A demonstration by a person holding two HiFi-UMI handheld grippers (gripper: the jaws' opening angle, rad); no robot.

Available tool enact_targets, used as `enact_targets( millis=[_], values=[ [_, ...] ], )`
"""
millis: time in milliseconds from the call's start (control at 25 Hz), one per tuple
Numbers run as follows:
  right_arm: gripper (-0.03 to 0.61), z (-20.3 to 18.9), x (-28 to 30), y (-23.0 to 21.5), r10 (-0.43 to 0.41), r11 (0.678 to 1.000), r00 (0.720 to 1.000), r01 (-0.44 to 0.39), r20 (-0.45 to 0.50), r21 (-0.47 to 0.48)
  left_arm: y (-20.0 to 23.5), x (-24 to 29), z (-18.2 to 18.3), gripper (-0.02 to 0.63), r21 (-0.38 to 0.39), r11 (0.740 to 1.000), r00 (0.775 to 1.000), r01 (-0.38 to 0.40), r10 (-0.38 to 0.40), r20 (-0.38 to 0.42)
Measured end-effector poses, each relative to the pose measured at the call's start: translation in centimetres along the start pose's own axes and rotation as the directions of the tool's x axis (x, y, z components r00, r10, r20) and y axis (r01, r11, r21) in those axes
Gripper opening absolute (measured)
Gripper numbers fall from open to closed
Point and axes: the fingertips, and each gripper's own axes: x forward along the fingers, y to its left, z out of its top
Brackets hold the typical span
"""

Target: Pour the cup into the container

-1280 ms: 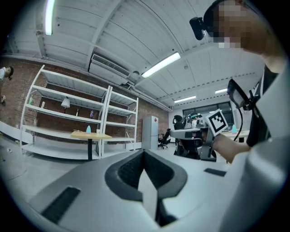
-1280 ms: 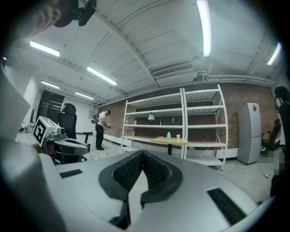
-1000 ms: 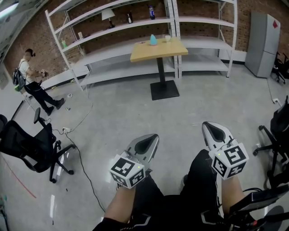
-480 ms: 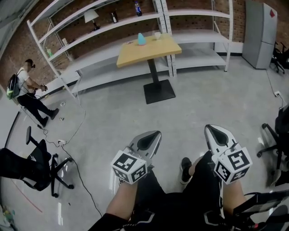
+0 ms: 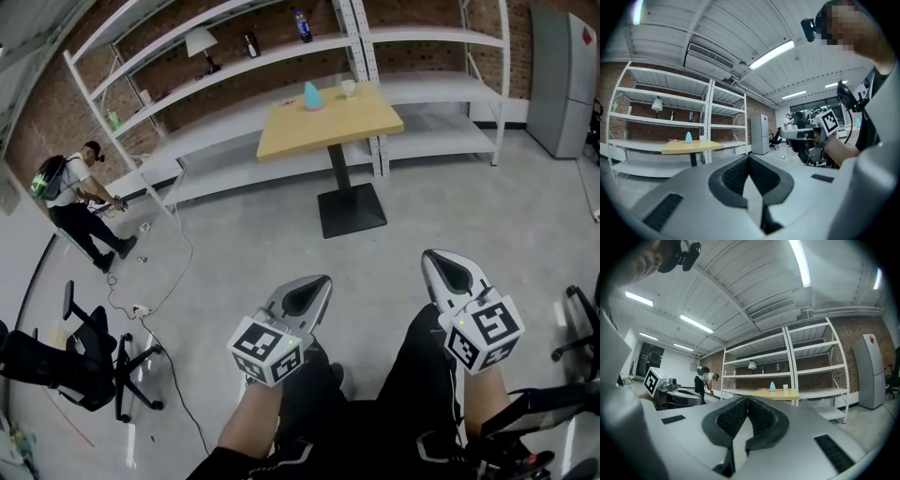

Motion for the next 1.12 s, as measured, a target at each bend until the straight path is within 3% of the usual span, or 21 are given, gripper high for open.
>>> enact_targets(
  millis=[160, 360, 760, 1120],
  values=[
    [0.002, -0.5, 6.2, -0.2, 0.066, 0.998, 0.998, -0.066, -0.011, -0.014, 5.0, 1.1, -0.9, 0.002, -0.024, 0.998, 0.998, -0.065, 0.065, -0.001],
    [0.002, -1.0, 12.8, -1.1, 0.091, 0.996, 0.995, -0.092, -0.027, -0.014, 11.0, 3.6, -1.3, 0.002, -0.055, 0.994, 0.996, -0.092, 0.093, 0.013],
    [0.002, -1.8, 23.2, -6.3, 0.082, 0.996, 0.995, -0.083, -0.056, -0.020, 19.9, 12.0, -1.0, 0.002, -0.056, 0.996, 0.997, -0.062, 0.065, 0.042],
    [0.002, -0.9, 32.9, -13.8, 0.036, 0.999, 0.999, -0.037, -0.037, -0.023, 28.3, 21.7, 1.6, 0.002, -0.052, 0.999, 0.997, -0.016, 0.020, 0.077]
  ],
)
